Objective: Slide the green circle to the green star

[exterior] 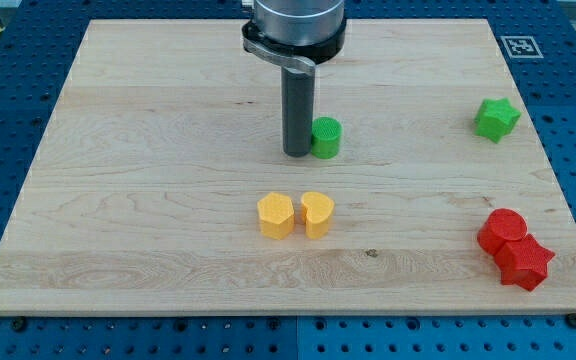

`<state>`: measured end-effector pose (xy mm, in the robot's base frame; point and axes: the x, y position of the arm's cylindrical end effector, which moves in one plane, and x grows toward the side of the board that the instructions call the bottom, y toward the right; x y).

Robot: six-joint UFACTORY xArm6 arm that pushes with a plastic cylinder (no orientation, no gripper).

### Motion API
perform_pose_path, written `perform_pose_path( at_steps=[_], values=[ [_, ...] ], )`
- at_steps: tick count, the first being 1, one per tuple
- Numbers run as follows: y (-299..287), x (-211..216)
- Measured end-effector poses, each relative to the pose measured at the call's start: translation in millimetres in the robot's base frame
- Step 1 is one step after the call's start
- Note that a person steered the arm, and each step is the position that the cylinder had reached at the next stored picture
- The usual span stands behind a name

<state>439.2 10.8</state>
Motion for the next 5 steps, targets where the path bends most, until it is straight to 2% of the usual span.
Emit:
perform_pose_path(
  at_steps=[5],
  values=[
    [121.3,-38.5]
  ],
)
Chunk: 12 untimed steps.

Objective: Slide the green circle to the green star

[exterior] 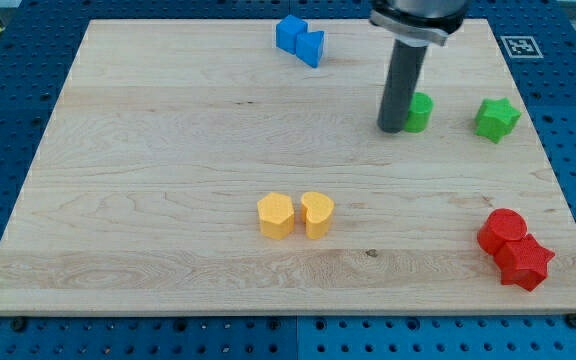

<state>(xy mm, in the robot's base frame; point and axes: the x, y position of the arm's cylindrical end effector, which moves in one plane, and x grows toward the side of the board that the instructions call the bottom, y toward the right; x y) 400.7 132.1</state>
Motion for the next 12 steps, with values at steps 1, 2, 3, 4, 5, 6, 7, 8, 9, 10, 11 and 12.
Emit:
perform_pose_path(
  at_steps=[1,2,3,4,5,6,7,8,9,10,11,12],
  values=[
    [18.4,-3.6],
    [28.8,-5.8],
    [37.8,-7.9],
    [17.6,-13.2],
    [-14.5,-42.1],
    [-4.1,-70.6],
    [17.3,-71.7],
    [17.5,-67.3],
    [31.2,-65.8],
    [45.9,-56.1],
    [46.5,-39.1],
    [44.4,-38.4]
  ],
)
